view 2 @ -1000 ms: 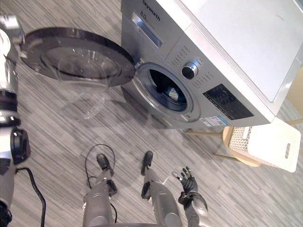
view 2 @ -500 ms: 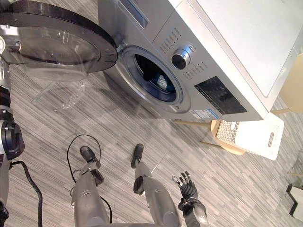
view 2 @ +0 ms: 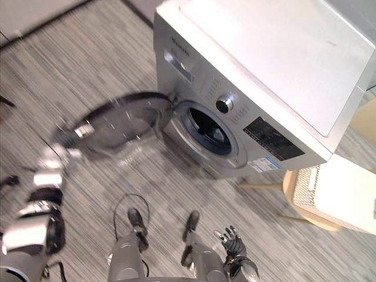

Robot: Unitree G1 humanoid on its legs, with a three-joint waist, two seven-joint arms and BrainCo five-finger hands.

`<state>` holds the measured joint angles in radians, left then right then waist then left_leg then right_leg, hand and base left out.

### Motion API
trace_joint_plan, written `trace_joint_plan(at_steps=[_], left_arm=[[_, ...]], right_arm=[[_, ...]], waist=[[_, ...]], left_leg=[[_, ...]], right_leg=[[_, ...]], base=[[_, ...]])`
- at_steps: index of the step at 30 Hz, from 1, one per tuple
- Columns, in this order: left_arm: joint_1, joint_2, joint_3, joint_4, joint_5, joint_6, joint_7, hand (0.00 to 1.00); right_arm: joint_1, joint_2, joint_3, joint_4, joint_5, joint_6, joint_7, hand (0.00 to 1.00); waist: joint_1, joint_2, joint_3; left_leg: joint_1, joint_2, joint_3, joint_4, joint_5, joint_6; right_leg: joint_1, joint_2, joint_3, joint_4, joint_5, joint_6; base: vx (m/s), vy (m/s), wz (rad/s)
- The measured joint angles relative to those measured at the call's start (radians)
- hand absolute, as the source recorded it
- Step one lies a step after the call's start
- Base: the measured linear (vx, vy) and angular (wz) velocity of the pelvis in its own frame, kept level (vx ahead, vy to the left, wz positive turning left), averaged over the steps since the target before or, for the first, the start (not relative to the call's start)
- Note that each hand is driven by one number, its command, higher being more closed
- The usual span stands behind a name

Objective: Pick up the laundry basket with both hands and put the clothes into the washing machine.

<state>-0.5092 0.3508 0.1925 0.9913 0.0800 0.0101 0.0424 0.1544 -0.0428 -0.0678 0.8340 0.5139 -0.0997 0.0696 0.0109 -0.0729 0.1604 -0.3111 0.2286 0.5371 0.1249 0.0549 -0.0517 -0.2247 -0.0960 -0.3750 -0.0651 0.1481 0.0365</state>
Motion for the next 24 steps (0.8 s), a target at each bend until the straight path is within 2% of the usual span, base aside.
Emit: trace_joint_plan(at_steps=[2,3,4,6,8,10,12,14,17,20,22,24], left_arm=[[0.066,-0.089,-0.082,0.049,-0.042,0.009,-0.027,0.00],[0.108,-0.136,-0.140,0.077,-0.075,0.008,-0.041,0.00],[0.141,-0.184,-0.199,0.093,-0.115,0.008,-0.054,0.00],[0.148,-0.224,-0.249,0.119,-0.147,0.007,-0.063,0.00],[0.144,-0.257,-0.369,0.124,-0.159,0.004,-0.086,0.00],[0.128,-0.272,-0.403,0.124,-0.162,0.001,-0.085,0.00],[0.071,-0.288,-0.406,0.151,-0.194,-0.015,-0.077,0.00],[-0.036,-0.287,-0.336,0.152,-0.255,-0.038,-0.013,0.00],[-0.053,-0.303,-0.286,0.071,-0.342,-0.085,0.057,0.00],[-0.009,-0.367,-0.271,0.019,-0.380,-0.130,0.096,0.00],[0.066,-0.400,-0.280,0.019,-0.366,-0.131,0.090,0.00],[0.208,-0.416,-0.279,0.034,-0.289,-0.126,0.069,0.00]], right_arm=[[-0.022,-0.008,-0.044,0.064,-0.015,0.006,-0.002,0.00],[-0.040,-0.004,-0.065,0.104,-0.015,0.015,-0.004,0.00],[-0.047,-0.001,-0.084,0.126,-0.016,0.019,-0.003,0.00],[-0.046,0.000,-0.101,0.137,-0.017,0.022,-0.004,0.00],[-0.046,0.006,-0.131,0.161,-0.021,0.025,-0.006,0.00],[-0.035,0.004,-0.145,0.160,-0.028,0.030,-0.005,0.00],[-0.016,-0.005,-0.173,0.160,-0.049,0.032,-0.008,0.00],[0.019,-0.008,-0.213,0.160,-0.074,0.036,-0.028,0.00],[0.054,0.008,-0.283,0.160,-0.085,0.037,-0.040,0.00],[0.070,0.021,-0.362,0.160,-0.087,0.036,-0.054,0.00],[0.071,0.034,-0.398,0.159,-0.096,0.036,-0.067,0.00],[0.072,0.048,-0.413,0.160,-0.115,0.038,-0.067,0.00]], waist=[[-0.009,0.020,-0.017],[-0.027,0.029,-0.023],[-0.042,0.027,-0.026],[-0.056,0.023,-0.030],[-0.093,0.008,-0.058],[-0.130,0.008,-0.084],[-0.163,0.026,-0.104],[-0.183,0.052,-0.119],[-0.216,0.072,-0.132],[-0.215,0.082,-0.140],[-0.215,0.080,-0.141],[-0.211,0.076,-0.159]], left_leg=[[0.040,-0.042,0.006,-0.060,0.023,0.002],[0.071,-0.060,0.014,-0.111,0.045,-0.003],[0.112,-0.076,0.030,-0.164,0.061,-0.010],[0.153,-0.093,0.047,-0.208,0.074,-0.022],[0.203,-0.099,0.113,-0.226,0.076,-0.025],[0.245,-0.103,0.177,-0.227,0.061,-0.025],[0.284,-0.105,0.253,-0.227,0.044,-0.032],[0.331,-0.109,0.356,-0.227,0.033,-0.029],[0.343,-0.101,0.370,-0.228,0.033,-0.030],[0.355,-0.097,0.366,-0.228,0.036,-0.026],[0.382,-0.092,0.359,-0.228,0.034,-0.029],[0.393,-0.090,0.319,-0.228,0.030,-0.034]], right_leg=[[0.010,-0.027,0.003,0.010,-0.031,0.009],[0.016,-0.032,0.010,0.014,-0.032,0.010],[0.023,-0.032,0.027,0.022,-0.039,0.014],[0.030,-0.031,0.048,0.032,-0.054,0.015],[0.031,-0.026,0.113,0.040,-0.054,0.015],[0.030,-0.023,0.176,0.042,-0.052,0.016],[0.029,-0.019,0.252,0.033,-0.038,0.024],[0.026,-0.011,0.339,0.009,-0.009,0.026],[0.027,-0.005,0.349,0.012,-0.007,0.028],[0.043,-0.004,0.338,0.013,-0.004,0.030],[0.080,-0.003,0.318,0.013,-0.012,0.029],[0.112,-0.007,0.284,0.012,-0.032,0.030]], base=[[0.02,0.076,0.10],[-0.03,0.092,-0.08],[-0.04,0.063,-0.17],[-0.03,0.046,-0.30],[-0.03,0.025,-0.71],[-0.01,-0.004,-1.04],[0.00,-0.011,-1.28],[0.01,-0.038,-1.26],[0.02,-0.047,-0.31],[0.03,-0.026,0.07],[0.03,-0.011,0.23],[0.02,-0.020,0.41]])
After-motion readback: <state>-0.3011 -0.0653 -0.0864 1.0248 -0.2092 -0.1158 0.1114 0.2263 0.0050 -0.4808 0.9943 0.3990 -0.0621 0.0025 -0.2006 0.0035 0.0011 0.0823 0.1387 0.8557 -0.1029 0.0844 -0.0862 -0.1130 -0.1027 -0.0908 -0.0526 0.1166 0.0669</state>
